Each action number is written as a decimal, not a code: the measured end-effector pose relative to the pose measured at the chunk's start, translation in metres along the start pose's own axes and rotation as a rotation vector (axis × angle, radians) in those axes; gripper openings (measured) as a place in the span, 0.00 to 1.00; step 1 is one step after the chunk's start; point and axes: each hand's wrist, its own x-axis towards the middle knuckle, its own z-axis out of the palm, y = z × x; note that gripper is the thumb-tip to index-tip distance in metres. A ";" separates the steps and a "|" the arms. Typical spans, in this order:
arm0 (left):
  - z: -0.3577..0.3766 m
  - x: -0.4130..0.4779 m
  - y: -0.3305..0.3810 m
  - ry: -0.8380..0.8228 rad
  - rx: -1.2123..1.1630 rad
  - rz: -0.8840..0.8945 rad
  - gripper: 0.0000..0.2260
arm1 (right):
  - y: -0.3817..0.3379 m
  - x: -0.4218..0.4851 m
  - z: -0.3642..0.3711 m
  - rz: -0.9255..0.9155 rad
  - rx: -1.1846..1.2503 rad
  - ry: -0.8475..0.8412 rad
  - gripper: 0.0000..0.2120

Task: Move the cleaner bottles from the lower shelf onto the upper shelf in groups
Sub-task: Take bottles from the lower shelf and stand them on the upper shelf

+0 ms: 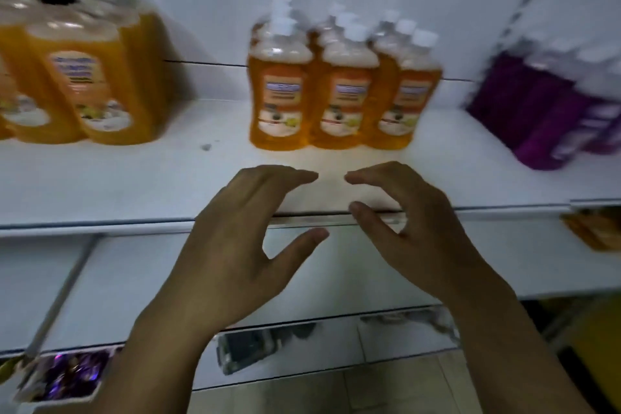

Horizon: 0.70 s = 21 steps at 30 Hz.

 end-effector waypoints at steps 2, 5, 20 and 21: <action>0.029 0.008 0.028 -0.065 -0.010 0.072 0.25 | 0.021 -0.040 -0.038 0.044 -0.040 0.085 0.15; 0.079 0.017 0.077 -0.152 -0.026 0.137 0.24 | 0.051 -0.105 -0.092 0.169 -0.076 0.167 0.15; 0.348 0.058 0.332 -0.466 -0.102 0.378 0.23 | 0.209 -0.353 -0.304 0.630 -0.203 0.236 0.19; 0.363 0.064 0.344 -0.480 -0.107 0.394 0.23 | 0.220 -0.360 -0.315 0.647 -0.205 0.245 0.18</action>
